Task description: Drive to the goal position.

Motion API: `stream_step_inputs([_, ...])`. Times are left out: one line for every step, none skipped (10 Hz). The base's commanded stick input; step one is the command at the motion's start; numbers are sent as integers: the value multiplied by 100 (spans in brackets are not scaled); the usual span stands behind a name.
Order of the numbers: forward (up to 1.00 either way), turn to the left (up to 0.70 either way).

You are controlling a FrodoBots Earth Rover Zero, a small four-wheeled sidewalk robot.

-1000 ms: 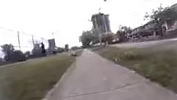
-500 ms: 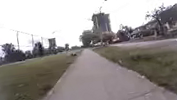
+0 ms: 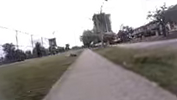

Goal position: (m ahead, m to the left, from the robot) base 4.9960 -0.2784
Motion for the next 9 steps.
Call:
stream_step_inputs([70,0])
stream_step_inputs([70,0])
stream_step_inputs([70,0])
stream_step_inputs([70,0])
stream_step_inputs([70,0])
stream_step_inputs([70,0])
stream_step_inputs([70,0])
stream_step_inputs([70,0])
stream_step_inputs([70,0])
